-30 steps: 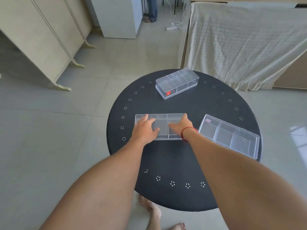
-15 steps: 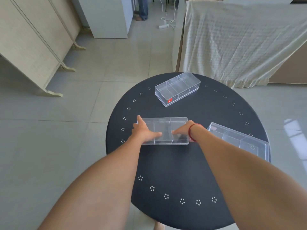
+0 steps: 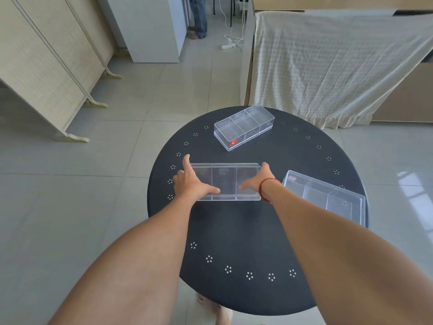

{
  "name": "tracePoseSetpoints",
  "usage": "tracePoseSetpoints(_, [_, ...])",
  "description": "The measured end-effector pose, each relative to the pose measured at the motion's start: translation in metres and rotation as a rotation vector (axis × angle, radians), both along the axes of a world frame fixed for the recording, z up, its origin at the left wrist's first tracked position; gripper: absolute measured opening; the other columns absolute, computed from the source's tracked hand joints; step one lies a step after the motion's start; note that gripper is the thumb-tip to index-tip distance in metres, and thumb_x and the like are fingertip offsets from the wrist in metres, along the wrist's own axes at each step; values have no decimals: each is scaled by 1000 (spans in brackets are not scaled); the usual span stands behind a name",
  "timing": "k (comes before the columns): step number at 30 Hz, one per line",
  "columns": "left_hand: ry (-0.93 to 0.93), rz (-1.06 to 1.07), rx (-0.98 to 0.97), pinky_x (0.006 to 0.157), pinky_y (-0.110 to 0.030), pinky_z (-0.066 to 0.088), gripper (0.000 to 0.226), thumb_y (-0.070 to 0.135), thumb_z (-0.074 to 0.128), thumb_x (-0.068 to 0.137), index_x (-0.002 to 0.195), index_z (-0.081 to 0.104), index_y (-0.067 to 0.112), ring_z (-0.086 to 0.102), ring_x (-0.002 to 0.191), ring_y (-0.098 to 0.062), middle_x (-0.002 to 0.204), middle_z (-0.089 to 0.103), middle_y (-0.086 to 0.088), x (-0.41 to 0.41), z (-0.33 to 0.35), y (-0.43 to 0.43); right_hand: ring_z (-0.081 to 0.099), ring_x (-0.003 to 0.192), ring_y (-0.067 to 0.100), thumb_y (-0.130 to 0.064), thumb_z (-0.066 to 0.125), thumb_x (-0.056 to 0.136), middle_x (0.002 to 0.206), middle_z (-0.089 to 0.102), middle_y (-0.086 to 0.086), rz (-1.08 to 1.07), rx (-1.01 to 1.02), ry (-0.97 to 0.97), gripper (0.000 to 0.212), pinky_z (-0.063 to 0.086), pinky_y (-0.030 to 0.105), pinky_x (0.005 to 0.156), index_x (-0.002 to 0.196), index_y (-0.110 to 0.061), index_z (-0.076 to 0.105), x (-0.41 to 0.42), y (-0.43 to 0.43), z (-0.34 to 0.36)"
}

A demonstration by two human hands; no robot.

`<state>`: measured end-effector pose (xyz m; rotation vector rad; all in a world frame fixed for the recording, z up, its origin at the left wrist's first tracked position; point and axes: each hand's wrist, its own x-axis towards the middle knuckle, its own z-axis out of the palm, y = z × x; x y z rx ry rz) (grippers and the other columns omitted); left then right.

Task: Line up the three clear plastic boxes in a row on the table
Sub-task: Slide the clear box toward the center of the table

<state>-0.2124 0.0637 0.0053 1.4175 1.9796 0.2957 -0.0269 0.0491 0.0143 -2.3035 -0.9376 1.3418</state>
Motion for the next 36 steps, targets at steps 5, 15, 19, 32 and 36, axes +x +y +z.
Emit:
tracePoseSetpoints(5, [-5, -30, 115, 91, -43, 44, 114, 31, 90, 55, 144, 18, 44, 37, 124, -30, 127, 44, -10, -3, 4, -5, 44, 132, 33, -11, 80, 72, 154, 31, 11, 29, 102, 49, 113, 43, 42, 104, 154, -30, 5, -4, -3, 9])
tracePoseSetpoints(15, [-129, -61, 62, 93, -36, 47, 70, 32, 74, 66, 127, 40, 26, 46, 112, -22, 122, 36, -3, -2, 11, -29, 50, 105, 29, -45, 60, 80, 138, 47, 7, -44, 112, 45, 54, 39, 34, 85, 127, -20, 55, -13, -24, 17])
tracePoseSetpoints(19, [-207, -14, 38, 78, -31, 43, 47, 41, 57, 79, 121, 46, 24, 55, 99, -22, 121, 41, -3, 0, 19, -38, 41, 71, 27, -32, 50, 85, 104, 43, 6, -65, 143, -21, 26, 33, 28, 59, 63, -23, 40, -13, -36, 18])
tracePoseSetpoints(32, [-79, 62, 123, 52, -24, 38, 23, 28, 54, 87, 110, 53, 28, 51, 68, -14, 110, 34, -2, 0, -1, -77, 55, 113, 30, -27, 60, 84, 146, 34, 11, 82, 72, -44, 66, 44, 34, 85, 146, -22, 38, -10, -73, 8])
tracePoseSetpoints(36, [-4, -40, 23, 74, -29, 41, 38, 25, 51, 87, 125, 54, 27, 51, 87, -25, 124, 37, -5, -1, -8, -84, 52, 105, 29, -24, 60, 82, 143, 32, 12, 236, 21, -137, 65, 44, 35, 87, 143, -22, 40, -10, -80, -1])
